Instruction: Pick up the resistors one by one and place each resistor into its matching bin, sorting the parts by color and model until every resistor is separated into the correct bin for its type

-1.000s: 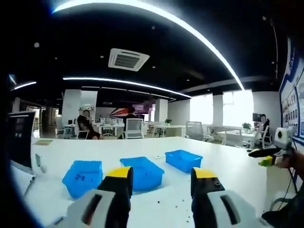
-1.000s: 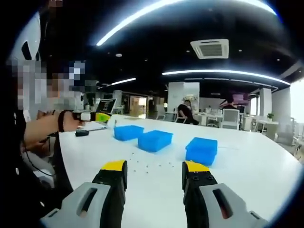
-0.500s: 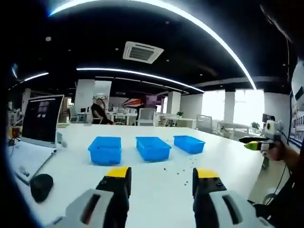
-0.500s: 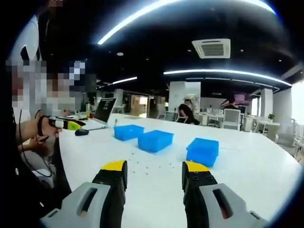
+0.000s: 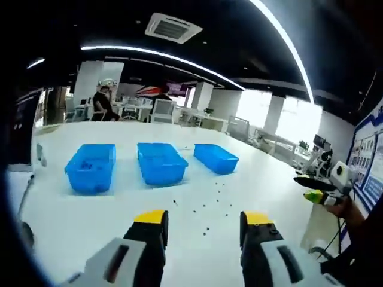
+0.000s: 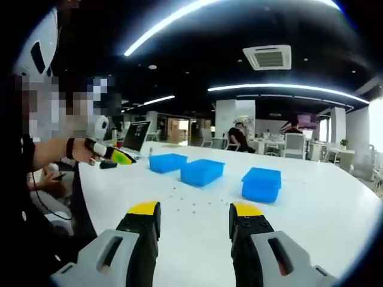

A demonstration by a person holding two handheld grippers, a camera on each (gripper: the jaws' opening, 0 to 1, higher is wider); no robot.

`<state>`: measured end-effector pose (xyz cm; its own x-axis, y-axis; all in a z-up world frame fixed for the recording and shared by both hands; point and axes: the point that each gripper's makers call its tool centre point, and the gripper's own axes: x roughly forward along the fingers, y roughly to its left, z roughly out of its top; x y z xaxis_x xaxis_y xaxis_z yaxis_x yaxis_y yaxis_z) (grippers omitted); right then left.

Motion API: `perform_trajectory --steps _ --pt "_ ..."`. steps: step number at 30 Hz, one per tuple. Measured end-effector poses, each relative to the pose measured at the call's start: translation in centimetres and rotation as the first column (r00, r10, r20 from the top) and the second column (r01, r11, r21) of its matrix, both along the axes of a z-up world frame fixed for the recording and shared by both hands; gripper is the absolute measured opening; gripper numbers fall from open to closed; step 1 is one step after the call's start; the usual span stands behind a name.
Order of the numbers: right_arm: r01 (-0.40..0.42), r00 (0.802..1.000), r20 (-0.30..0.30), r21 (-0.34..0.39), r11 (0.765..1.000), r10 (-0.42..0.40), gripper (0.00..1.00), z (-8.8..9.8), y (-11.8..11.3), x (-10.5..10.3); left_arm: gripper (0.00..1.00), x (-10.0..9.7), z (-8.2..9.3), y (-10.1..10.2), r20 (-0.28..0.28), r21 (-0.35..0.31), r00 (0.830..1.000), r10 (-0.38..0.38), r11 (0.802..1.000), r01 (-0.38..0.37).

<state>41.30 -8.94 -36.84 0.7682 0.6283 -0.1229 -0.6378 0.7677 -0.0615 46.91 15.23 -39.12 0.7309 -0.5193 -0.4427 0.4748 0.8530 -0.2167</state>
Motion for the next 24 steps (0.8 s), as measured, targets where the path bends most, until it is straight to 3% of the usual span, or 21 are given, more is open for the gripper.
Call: perform_trajectory --steps 3,4,6,8,9,11,15,18,20,21,22,24 --pt "0.001 1.0 0.0 0.006 1.0 -0.001 0.47 0.0 -0.2 -0.2 0.4 1.4 -0.4 -1.7 -0.105 -0.063 0.994 -0.039 0.998 0.032" --pt "0.003 1.0 -0.001 0.009 1.0 -0.003 0.47 -0.1 -0.2 -0.3 0.4 1.8 -0.9 -1.8 -0.158 -0.053 0.987 -0.036 0.998 0.028" --pt "0.004 1.0 -0.006 0.012 1.0 -0.004 0.47 -0.3 -0.3 -0.4 0.38 3.3 -1.5 -1.7 -0.171 0.022 0.985 -0.019 0.999 0.023" --pt "0.002 1.0 -0.013 0.017 1.0 -0.002 0.46 -0.6 -0.2 -0.6 0.34 4.2 -2.2 -1.8 -0.229 0.069 0.973 -0.018 0.997 0.034" --pt "-0.001 1.0 -0.014 0.022 1.0 0.002 0.47 -0.8 -0.1 -0.8 0.33 4.8 -2.6 -1.9 -0.293 0.068 0.956 0.013 0.998 0.007" --pt "-0.005 1.0 -0.019 0.026 1.0 0.005 0.46 -1.0 0.0 -1.0 0.32 5.4 -3.0 -2.2 -0.347 0.092 0.938 0.004 0.995 0.03" --pt "-0.005 1.0 -0.028 0.002 1.0 0.005 0.46 -1.5 -0.2 -1.4 0.32 6.3 -4.1 -3.0 -0.471 0.134 0.881 0.033 0.99 0.034" --pt "0.007 1.0 -0.03 0.013 1.0 -0.007 0.46 -1.5 -0.6 -1.5 0.31 7.2 -5.1 -3.0 -0.513 0.213 0.855 0.079 0.976 0.037" --pt "0.017 0.999 -0.029 0.02 1.0 -0.016 0.46 -1.5 -0.9 -1.5 0.31 8.7 -5.4 -2.6 -0.516 0.246 0.844 0.147 0.969 -0.018" --pt "0.02 0.999 -0.029 0.022 1.0 -0.02 0.46 -1.5 -1.0 -1.6 0.3 8.7 -5.6 -2.5 -0.519 0.29 0.846 0.127 0.957 0.034" --pt "0.023 0.999 -0.03 0.024 0.999 -0.023 0.46 -1.5 -1.1 -1.6 0.3 8.4 -5.9 -2.5 -0.541 0.31 0.831 0.127 0.949 0.056" --pt "0.031 0.999 -0.03 0.028 0.999 -0.03 0.46 -1.6 -1.3 -1.7 0.29 9.3 -6.0 -2.6 -0.551 0.299 0.821 0.149 0.954 0.028"
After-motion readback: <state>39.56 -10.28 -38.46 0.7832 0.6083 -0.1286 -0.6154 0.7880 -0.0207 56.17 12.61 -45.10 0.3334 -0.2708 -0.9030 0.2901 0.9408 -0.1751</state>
